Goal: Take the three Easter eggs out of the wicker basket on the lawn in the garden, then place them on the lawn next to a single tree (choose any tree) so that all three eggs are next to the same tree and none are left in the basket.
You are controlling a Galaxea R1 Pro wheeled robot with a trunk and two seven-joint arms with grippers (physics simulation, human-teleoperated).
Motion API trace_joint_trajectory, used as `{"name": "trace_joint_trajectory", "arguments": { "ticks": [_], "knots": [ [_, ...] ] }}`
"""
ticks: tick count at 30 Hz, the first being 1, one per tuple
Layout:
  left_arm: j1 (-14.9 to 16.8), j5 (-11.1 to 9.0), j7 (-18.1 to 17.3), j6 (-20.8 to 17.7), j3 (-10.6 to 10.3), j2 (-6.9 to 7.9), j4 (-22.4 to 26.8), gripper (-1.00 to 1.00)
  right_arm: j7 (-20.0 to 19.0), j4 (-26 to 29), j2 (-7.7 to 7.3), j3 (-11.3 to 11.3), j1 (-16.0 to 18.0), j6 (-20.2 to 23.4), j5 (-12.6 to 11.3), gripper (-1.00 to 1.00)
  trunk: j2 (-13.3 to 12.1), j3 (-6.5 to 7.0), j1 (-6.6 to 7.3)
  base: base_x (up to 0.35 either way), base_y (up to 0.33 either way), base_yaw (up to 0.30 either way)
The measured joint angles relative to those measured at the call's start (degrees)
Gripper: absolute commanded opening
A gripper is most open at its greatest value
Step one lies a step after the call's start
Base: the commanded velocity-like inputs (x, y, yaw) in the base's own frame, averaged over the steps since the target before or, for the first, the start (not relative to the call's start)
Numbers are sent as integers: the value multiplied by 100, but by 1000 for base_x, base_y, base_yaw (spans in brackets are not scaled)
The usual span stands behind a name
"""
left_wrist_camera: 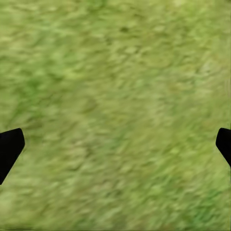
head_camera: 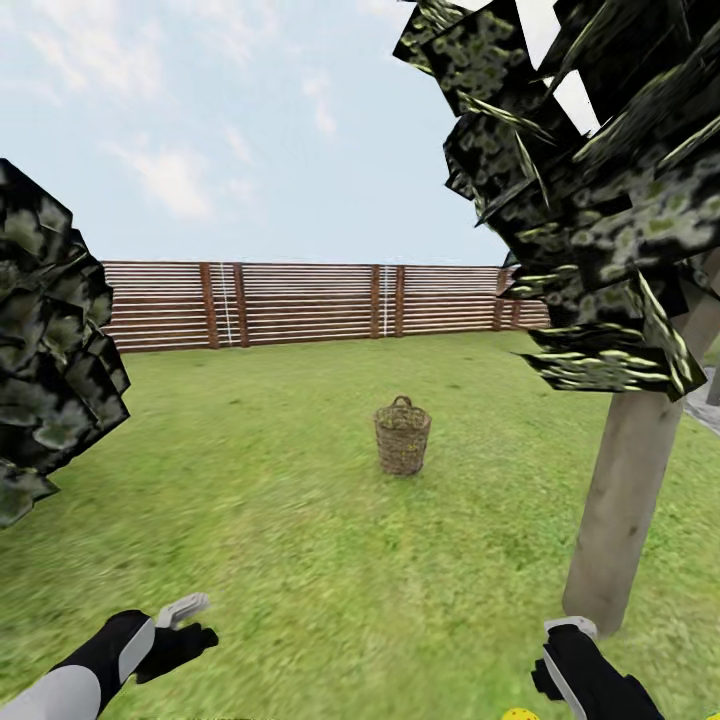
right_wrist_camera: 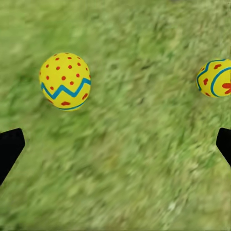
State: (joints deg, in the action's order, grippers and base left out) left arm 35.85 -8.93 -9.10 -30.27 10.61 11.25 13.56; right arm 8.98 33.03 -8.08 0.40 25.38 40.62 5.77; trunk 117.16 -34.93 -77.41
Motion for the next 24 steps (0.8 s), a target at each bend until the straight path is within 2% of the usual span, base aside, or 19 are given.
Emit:
{"name": "trace_joint_trajectory", "arguments": {
  "ticks": [5, 12, 15, 24],
  "knots": [
    [0, 0, 2, 11, 0, -7, 0, 100, 0, 0, -4, 0, 0, 0, -5, 100, -200, 90, 110, 0, 287, 234],
    [0, 6, 9, 23, 0, -15, -1, 100, 0, 2, -21, 0, 0, 1, -8, 100, -481, 215, 263, 0, 272, 28],
    [0, 8, 18, 33, -7, -25, -1, 100, 1, 5, -32, -4, 0, 4, -8, 100, -602, 269, 330, 0, 82, 2],
    [-1, 4, 12, 18, 3, -24, -2, 100, 2, 10, -44, -8, -1, 10, -10, 100, -603, 270, 331, 29, 8, 0]
  ]
}}
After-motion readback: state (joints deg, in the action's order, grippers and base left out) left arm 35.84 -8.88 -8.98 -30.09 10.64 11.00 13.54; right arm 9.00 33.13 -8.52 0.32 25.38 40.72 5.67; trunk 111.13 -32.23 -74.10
